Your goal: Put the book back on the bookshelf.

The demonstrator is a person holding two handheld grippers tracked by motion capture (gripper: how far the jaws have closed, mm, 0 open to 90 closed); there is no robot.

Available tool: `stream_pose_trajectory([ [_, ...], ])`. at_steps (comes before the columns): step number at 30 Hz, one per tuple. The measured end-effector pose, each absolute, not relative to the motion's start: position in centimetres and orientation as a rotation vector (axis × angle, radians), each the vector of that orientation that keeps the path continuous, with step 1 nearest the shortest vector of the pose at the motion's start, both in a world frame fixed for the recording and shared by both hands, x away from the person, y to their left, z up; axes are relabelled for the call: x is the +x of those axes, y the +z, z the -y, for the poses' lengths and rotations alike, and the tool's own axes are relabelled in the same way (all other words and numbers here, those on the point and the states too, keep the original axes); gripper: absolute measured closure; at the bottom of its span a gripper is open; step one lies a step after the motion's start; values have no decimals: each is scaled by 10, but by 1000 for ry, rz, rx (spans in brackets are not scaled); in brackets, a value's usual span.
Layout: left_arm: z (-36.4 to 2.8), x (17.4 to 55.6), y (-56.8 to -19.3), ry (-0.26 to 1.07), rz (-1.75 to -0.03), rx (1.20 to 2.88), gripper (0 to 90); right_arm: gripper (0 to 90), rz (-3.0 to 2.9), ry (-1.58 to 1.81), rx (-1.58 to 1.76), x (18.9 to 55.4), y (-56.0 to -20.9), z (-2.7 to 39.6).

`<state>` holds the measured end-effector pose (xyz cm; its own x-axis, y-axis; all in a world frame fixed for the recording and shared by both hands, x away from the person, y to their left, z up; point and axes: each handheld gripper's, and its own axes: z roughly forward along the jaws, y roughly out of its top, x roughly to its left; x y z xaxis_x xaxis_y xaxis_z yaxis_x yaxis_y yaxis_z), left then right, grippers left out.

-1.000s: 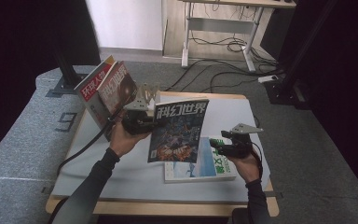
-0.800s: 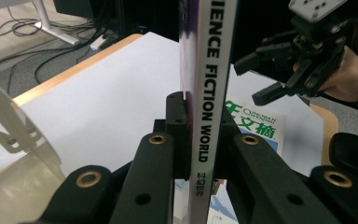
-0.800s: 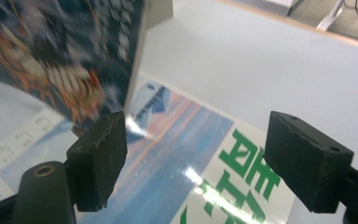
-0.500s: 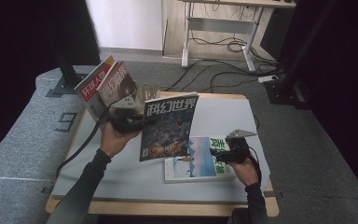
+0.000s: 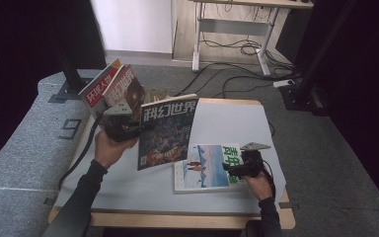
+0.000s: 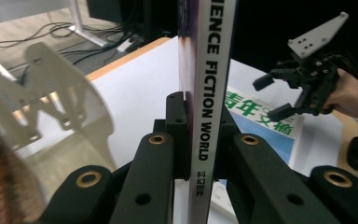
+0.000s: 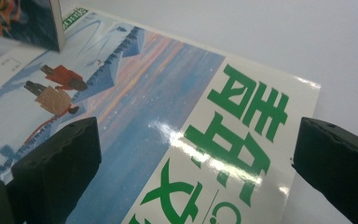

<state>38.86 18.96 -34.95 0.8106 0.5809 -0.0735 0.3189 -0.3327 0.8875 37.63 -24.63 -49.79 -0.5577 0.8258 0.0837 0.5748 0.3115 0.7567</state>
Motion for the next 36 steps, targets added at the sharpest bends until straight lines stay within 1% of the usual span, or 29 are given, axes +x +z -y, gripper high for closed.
stream_pose_trajectory([
  [15,-229,386,-345,428,-788,1911,828,6,-2285,1077,1255,374,-509,246],
  [21,-248,385,-345,441,-833,1877,828,10,-2278,1070,1276,374,-514,251],
  [27,-259,382,-342,464,-860,1860,829,12,-2277,1054,1287,374,-517,251],
  [29,-266,380,-339,496,-882,1845,829,12,-2274,1056,1288,374,-518,251],
  [36,-276,378,-334,539,-929,1817,829,12,-2272,1052,1287,375,-518,251],
])
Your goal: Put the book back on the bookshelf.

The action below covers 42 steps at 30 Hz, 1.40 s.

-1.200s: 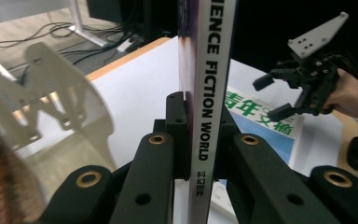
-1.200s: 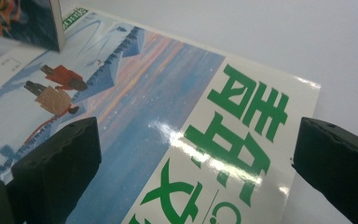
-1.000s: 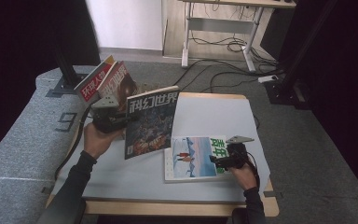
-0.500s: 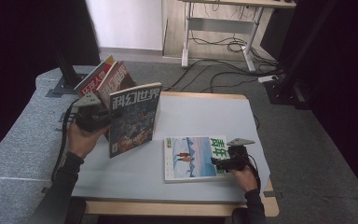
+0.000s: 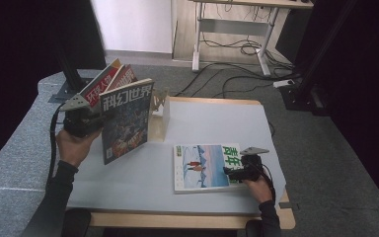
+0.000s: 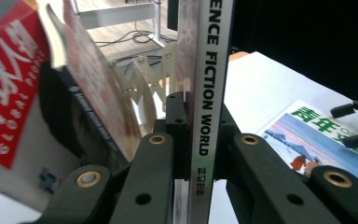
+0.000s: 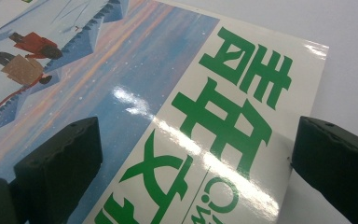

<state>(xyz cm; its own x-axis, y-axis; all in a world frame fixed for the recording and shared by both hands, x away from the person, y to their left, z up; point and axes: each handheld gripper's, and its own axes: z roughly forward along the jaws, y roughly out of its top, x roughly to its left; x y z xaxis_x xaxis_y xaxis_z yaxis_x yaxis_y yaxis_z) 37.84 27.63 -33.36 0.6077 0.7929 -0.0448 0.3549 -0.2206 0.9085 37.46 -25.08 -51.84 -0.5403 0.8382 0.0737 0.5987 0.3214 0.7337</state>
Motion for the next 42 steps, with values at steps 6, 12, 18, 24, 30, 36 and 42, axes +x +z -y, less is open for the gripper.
stream_pose_trajectory([
  [6,-281,380,-332,568,-968,1802,829,6,-2275,1050,1284,375,-519,251],
  [12,-288,384,-333,604,-1011,1788,829,0,-2276,1045,1277,375,-520,250],
  [18,-289,392,-337,606,-1059,1755,829,0,-2279,1032,1266,375,-520,248],
  [24,-282,404,-342,604,-1077,1743,829,0,-2280,1031,1260,375,-520,248],
  [30,-271,415,-345,637,-1085,1743,828,0,-2282,1031,1254,374,-521,248],
  [36,-263,425,-350,659,-1094,1724,828,0,-2283,1030,1249,374,-521,248],
  [42,-260,428,-358,657,-1076,1735,827,0,-2283,1028,1243,374,-521,248],
])
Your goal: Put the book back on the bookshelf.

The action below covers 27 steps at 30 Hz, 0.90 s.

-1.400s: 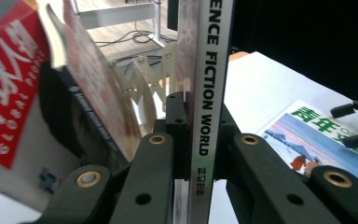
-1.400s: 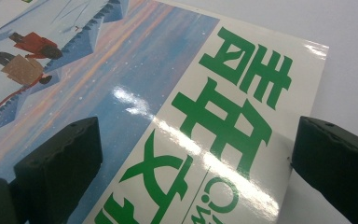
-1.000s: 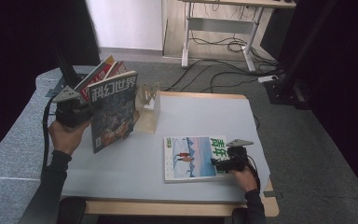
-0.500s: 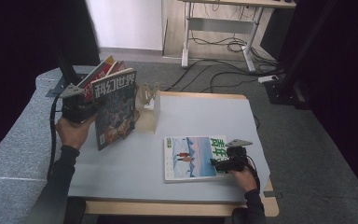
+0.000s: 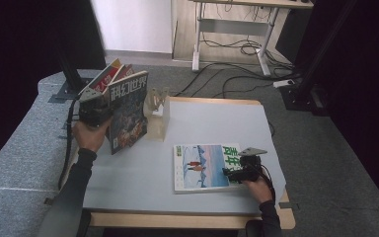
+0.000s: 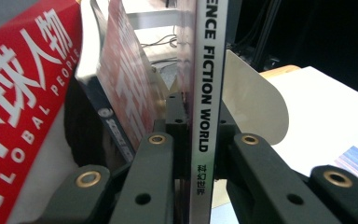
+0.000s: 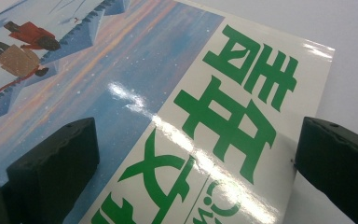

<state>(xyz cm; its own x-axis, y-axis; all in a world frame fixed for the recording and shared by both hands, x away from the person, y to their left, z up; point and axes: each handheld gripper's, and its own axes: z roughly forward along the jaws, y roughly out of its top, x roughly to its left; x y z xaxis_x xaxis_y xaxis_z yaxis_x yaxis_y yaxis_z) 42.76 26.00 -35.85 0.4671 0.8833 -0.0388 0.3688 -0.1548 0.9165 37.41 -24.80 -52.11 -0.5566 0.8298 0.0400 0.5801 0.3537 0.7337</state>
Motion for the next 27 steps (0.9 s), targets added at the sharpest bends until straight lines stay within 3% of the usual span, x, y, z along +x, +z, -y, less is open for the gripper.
stream_pose_trajectory([
  [19,-263,424,-343,524,-1081,1991,817,0,-2284,1006,1230,374,-522,245],
  [27,-264,424,-343,532,-1120,1955,828,0,-2284,1008,1228,374,-522,246],
])
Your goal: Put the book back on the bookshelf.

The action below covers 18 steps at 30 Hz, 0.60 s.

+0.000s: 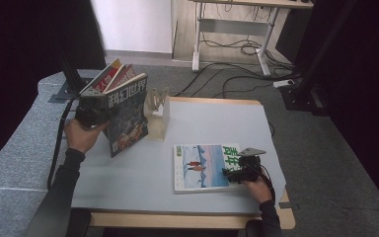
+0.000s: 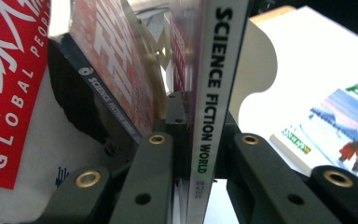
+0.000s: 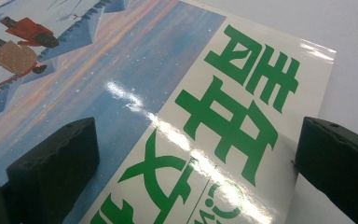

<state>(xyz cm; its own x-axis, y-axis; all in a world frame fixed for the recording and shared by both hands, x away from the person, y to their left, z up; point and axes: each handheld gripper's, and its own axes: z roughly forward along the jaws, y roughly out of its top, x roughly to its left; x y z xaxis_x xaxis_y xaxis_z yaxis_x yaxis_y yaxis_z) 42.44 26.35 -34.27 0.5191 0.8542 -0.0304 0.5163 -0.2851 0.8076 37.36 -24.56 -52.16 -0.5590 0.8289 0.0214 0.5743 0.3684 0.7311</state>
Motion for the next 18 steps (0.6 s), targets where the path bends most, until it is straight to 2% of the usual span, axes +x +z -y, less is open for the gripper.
stream_pose_trajectory([
  [18,-256,445,-353,610,-1147,1738,830,0,-2280,1029,1224,373,-522,247],
])
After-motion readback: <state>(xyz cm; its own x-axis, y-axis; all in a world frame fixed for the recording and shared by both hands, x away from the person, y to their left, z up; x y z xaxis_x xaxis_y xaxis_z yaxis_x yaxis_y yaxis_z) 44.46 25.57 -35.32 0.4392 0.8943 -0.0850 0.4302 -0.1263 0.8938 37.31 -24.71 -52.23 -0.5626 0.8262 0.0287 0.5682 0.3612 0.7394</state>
